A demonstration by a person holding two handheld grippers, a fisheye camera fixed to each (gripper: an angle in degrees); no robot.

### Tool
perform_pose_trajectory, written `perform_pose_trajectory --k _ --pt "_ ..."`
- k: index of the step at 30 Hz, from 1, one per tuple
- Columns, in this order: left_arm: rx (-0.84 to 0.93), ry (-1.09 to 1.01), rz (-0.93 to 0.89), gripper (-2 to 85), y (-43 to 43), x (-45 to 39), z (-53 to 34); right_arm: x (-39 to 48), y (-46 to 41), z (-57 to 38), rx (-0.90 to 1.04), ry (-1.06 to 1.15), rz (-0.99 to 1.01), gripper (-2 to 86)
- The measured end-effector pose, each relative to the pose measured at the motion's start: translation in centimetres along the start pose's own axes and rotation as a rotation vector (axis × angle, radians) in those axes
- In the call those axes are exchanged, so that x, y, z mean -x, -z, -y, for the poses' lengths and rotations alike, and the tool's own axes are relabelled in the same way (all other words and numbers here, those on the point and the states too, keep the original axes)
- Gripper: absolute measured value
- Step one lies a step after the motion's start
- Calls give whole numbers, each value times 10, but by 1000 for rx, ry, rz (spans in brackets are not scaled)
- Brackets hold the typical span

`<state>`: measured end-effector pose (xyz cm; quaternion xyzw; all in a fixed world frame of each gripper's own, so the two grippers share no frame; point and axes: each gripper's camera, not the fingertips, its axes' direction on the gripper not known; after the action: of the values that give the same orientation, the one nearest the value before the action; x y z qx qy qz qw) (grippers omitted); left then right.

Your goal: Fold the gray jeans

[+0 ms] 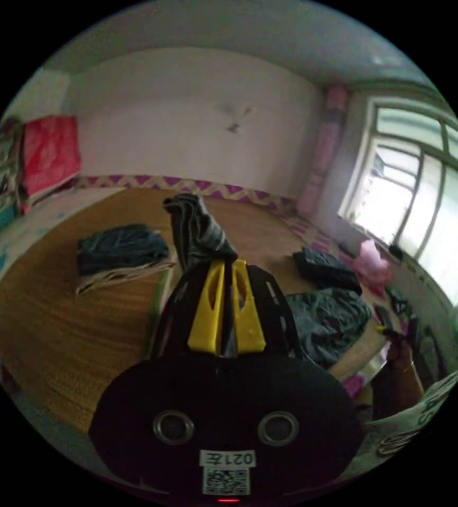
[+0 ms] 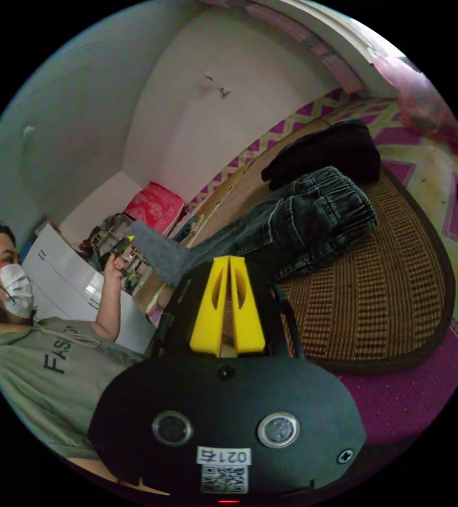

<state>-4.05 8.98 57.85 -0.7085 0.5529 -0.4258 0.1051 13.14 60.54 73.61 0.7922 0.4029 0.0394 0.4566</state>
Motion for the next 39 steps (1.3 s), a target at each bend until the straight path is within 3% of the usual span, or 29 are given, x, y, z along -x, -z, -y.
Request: perform_pose_trajectory --k 3,5,8,9,15,19,23,26,33,39 --pt "82 -139 -80 -9 -62 -117 -9 -1 3 -7 -5 12 16 -6" --pt "239 -185 -138 -9 -136 -189 -37 -3 6 -13 -13 8 39 -6" --pt "508 -250 -93 -9 -229 -247 -94 -8 10 -22 -21 -8 55 -5" --pt "521 -246 -98 -9 -237 -253 -103 -9 10 -23 -20 -10 54 -5" --pt "347 -304 -92 -4 -219 -308 -113 -22 14 -34 -34 -40 42 1" --pt "488 -409 -105 31 -254 -342 -140 -32 7 -29 -78 -95 6 46" --pt "435 -456 -246 55 -242 -358 -140 -53 -10 -17 -121 -283 -106 147" --pt "497 -504 -333 66 -250 -364 -150 -66 -25 -6 -151 -385 -123 167" --pt "400 -373 -451 7 -216 -332 -156 -74 -61 13 -238 -522 -120 175" --pt "323 -264 -503 -9 -180 -282 -163 -83 -110 21 -294 -596 -104 101"
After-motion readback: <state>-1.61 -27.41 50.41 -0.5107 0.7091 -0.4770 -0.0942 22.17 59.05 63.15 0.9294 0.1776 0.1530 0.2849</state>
